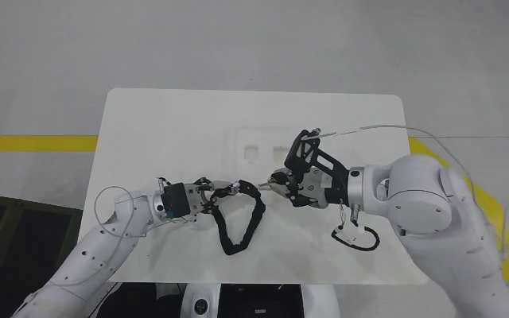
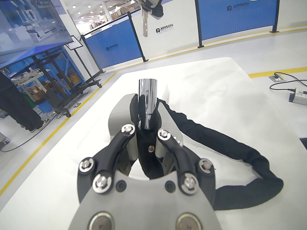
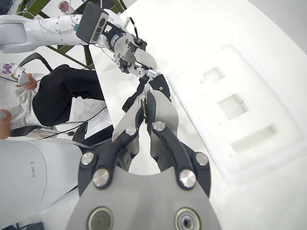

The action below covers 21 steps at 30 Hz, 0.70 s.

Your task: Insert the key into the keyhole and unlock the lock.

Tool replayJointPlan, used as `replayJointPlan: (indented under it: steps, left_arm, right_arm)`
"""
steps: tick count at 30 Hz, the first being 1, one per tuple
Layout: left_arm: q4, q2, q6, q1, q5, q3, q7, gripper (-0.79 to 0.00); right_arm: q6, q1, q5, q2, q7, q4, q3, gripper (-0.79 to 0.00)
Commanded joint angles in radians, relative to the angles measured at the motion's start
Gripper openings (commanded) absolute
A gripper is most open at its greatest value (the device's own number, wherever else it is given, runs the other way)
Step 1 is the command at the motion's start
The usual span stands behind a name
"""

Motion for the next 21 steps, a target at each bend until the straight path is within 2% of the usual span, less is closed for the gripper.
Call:
replayJointPlan:
  steps: [1,6,10,21]
  left_arm:
    - [0.01,-0.008,0.035,0.003,-0.017,0.01,0.004,-0.785]
    - [0.027,-0.021,0.081,0.001,-0.027,0.026,0.013,-0.785]
    - [0.037,-0.026,0.079,-0.003,-0.037,0.032,0.02,-0.785]
    - [0.037,-0.026,0.079,-0.003,-0.037,0.032,0.02,-0.785]
  right_arm:
    - [0.011,0.025,-0.009,-0.005,0.001,0.0,-0.034,-0.785]
    - [0.036,0.063,-0.017,-0.014,0.002,0.011,-0.09,-0.785]
    - [0.05,0.085,-0.016,-0.022,-0.007,0.029,-0.127,-0.785]
    - [0.051,0.087,-0.015,-0.022,-0.009,0.031,-0.13,-0.785]
